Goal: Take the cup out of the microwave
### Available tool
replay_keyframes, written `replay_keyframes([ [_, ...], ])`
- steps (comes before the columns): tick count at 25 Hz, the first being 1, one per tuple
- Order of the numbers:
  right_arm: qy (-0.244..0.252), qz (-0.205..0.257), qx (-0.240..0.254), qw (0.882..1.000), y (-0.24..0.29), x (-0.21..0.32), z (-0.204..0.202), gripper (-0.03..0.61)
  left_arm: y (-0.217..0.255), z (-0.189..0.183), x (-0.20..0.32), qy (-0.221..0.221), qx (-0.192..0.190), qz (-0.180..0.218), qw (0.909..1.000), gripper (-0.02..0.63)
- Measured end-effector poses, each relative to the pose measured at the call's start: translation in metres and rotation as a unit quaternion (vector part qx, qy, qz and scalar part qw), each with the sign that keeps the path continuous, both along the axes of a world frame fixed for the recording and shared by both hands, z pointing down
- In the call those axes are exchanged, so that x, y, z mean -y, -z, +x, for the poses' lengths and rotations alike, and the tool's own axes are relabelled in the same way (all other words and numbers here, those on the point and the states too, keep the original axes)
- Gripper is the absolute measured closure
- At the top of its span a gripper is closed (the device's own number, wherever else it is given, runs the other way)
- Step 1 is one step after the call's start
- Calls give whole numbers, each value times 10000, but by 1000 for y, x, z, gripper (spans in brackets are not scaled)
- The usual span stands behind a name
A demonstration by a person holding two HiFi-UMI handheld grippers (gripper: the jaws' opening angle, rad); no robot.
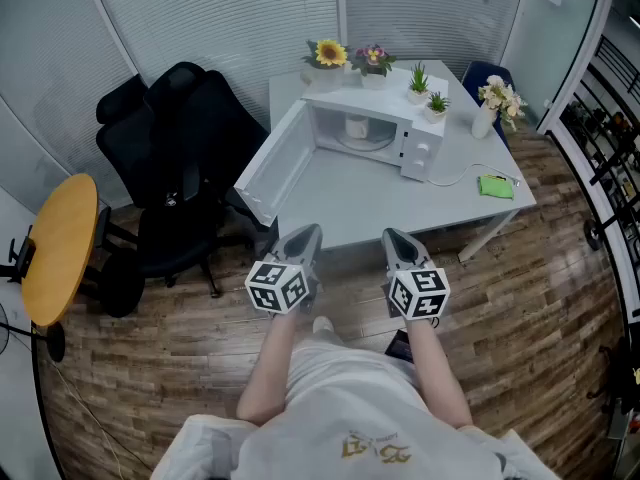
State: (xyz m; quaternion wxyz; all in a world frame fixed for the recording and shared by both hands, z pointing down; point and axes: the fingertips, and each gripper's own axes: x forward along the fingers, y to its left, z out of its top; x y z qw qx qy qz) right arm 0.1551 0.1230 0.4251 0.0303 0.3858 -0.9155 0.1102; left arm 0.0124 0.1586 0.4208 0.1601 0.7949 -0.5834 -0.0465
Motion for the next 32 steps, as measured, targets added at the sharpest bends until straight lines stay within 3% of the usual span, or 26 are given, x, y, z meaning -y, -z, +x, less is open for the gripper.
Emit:
replay_keyframes([
  [13,88,-19,162,9998,-6,-10,2,568,-7,3,-11,10,-21,25,10000,598],
  [15,152,52,197,9997,-5,-10,2,556,-10,4,-9,12,-181,-46,9998,323],
  [16,204,63,159,9996,-5,-11,0,449,-12,4,-8,28,-226,-97,9997,298],
  [17,242,70,98,9996,-6,-11,-1,332,-13,5,-8,45,-210,-133,9997,298],
  [18,245,91,37,9997,-6,-11,-1,321,-14,5,-9,57,-144,-159,9998,298],
  [22,81,134,40,9999,-5,-9,7,321,-21,14,-14,76,85,-259,9996,288],
  [26,63,-42,74,9999,-17,-1,5,316,-36,11,-12,105,18,-426,9990,285],
  [32,-11,-160,-88,9998,-33,36,-2,316,-46,-3,31,172,28,-472,9987,282],
])
